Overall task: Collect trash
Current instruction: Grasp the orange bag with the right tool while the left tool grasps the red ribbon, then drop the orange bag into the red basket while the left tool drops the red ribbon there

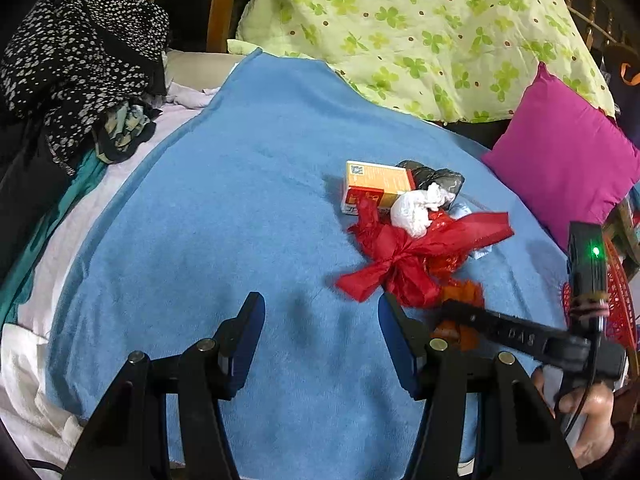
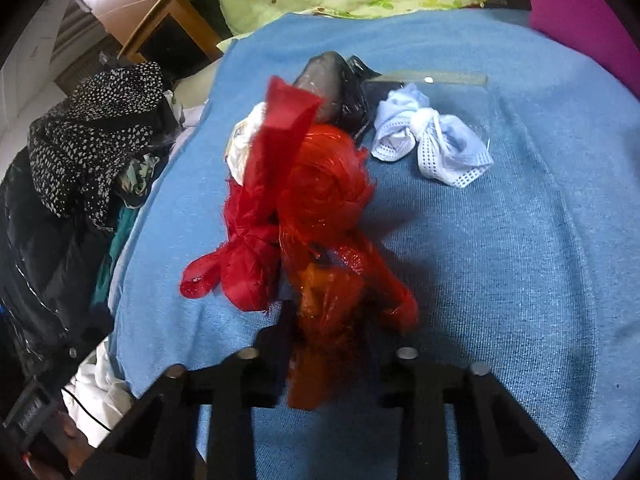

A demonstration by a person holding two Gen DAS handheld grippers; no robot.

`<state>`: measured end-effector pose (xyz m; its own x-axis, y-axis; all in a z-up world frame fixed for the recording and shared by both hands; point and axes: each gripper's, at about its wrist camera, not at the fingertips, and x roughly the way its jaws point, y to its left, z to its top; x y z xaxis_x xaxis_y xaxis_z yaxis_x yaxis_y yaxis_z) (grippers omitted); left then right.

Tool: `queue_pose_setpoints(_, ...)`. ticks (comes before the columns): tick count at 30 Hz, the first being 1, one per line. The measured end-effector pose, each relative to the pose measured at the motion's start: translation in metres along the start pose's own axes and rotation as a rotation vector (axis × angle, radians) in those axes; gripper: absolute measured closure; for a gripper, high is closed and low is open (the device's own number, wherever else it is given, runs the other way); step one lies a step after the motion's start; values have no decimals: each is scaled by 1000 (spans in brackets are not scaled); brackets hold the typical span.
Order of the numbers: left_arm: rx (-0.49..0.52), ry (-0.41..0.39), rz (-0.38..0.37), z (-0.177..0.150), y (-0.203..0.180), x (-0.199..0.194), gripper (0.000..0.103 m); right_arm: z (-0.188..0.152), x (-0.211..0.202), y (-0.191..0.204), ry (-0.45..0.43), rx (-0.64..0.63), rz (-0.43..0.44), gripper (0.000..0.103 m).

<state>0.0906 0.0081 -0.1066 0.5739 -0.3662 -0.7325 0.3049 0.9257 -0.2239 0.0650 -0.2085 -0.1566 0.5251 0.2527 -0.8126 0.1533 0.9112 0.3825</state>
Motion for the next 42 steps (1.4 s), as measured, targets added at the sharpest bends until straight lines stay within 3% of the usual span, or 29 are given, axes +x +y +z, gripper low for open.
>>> queue_pose_setpoints(7, 49, 60, -73, 18, -33, 37, 43, -1, -33, -25, -49, 64, -22, 74)
queue_pose_setpoints(12, 56, 135, -86, 21, -57, 76, 43, -2, -61, -48, -109, 114, -24, 74)
queue_pose_setpoints(18, 33, 171, -84, 21, -66, 105, 43, 2, -76, -58, -135, 130, -12, 74)
queue_pose_setpoints(22, 30, 167, -74, 20, -64, 110, 66, 1, -86, -66, -149, 138, -14, 74)
queue_pose_setpoints(25, -10, 173, -107, 19, -56, 106, 78, 1, -90, -66, -163, 138, -16, 74)
queue_pose_setpoints(29, -16, 151, -96, 12, -51, 93, 84, 0, -96, -60, -195, 116, -24, 74)
queue_pose_setpoints(42, 22, -35, -69, 14, -59, -12, 84, -14, -156, -54, -404, 34, -28, 74)
